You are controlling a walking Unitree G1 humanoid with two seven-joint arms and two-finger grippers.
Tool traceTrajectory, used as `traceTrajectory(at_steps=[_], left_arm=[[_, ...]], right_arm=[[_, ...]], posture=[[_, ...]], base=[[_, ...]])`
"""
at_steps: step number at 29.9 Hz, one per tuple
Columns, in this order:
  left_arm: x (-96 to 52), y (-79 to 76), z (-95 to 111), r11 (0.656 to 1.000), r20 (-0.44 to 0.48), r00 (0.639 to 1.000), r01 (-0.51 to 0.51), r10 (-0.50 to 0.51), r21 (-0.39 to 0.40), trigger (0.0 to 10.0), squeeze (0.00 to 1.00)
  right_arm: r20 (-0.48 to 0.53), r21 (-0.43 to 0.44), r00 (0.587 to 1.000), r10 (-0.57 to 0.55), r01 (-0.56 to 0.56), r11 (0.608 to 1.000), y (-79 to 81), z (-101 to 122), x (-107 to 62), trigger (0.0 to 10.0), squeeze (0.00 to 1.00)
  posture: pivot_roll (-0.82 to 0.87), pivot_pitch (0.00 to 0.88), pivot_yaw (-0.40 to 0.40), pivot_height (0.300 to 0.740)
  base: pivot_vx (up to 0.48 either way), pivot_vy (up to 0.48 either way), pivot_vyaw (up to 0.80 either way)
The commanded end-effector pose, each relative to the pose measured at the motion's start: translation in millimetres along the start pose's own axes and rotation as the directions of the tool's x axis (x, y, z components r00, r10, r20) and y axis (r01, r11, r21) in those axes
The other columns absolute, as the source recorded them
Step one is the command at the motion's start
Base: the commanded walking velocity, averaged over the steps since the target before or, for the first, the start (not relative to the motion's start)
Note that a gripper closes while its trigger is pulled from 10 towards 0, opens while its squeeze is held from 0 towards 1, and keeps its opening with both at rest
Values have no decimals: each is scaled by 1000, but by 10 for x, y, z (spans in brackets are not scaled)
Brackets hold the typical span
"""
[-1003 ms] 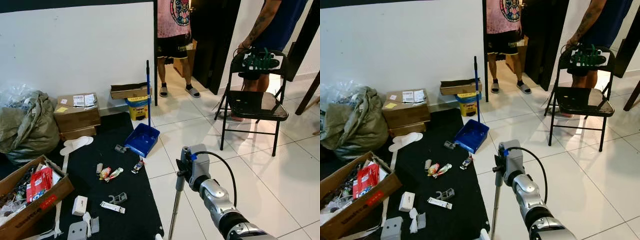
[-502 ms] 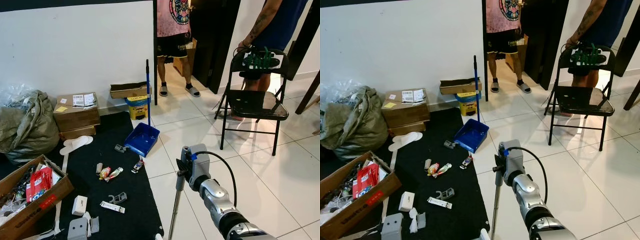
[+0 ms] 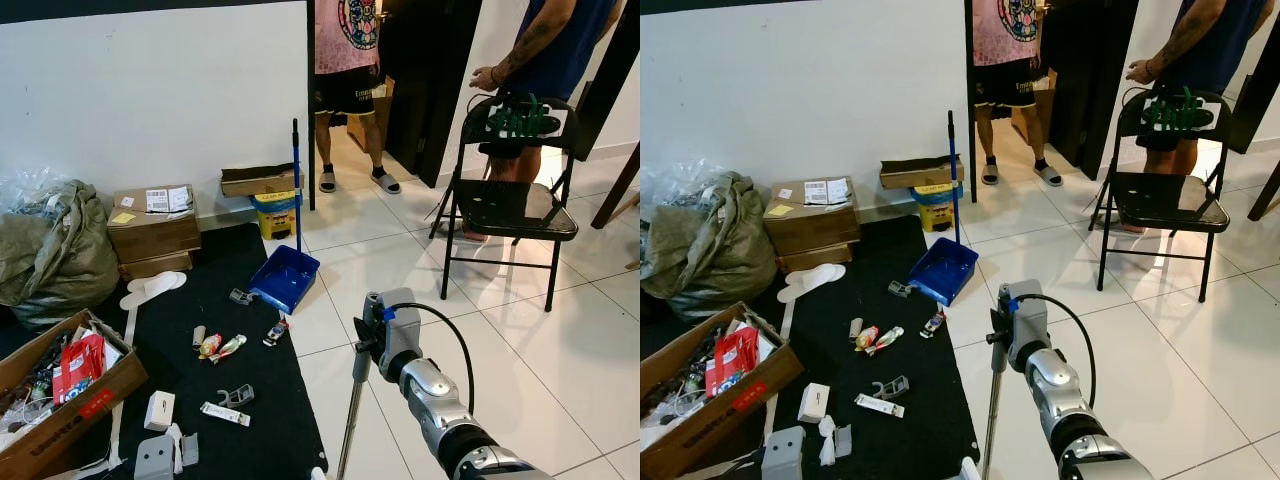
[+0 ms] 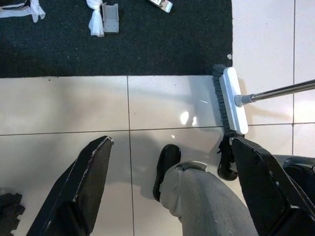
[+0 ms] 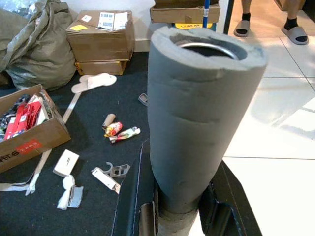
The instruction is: Sweep floor
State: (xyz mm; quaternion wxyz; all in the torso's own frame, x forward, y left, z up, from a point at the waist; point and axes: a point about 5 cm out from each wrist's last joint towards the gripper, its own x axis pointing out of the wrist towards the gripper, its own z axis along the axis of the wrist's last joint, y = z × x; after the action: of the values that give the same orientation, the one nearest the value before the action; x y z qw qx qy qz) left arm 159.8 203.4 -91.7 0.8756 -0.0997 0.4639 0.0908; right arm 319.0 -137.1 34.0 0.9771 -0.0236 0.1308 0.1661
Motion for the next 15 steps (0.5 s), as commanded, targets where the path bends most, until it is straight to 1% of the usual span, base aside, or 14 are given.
traceTrajectory(at_steps=[1,7,15], left_arm=[[11,-29,49,1000,16,1000,12,-12,-14,10000,0],[11,-33,51,1000,16,1000,19,-19,-18,10000,0],[16,-65,63,998,27,999,34,-33,-55,10000,0]], right_arm=[[-65,4,998,3,-2,1000,14,-143,-49,10000,0],[-63,6,998,1,0,1000,19,-142,-48,10000,0],[-64,0,998,3,-3,1000,4,-137,-49,10000,0]], posture=[[-101,0,-5,740],[-103,0,-4,740],[-109,0,-10,740]], base=[[0,0,0],[0,0,0],[0,0,0]])
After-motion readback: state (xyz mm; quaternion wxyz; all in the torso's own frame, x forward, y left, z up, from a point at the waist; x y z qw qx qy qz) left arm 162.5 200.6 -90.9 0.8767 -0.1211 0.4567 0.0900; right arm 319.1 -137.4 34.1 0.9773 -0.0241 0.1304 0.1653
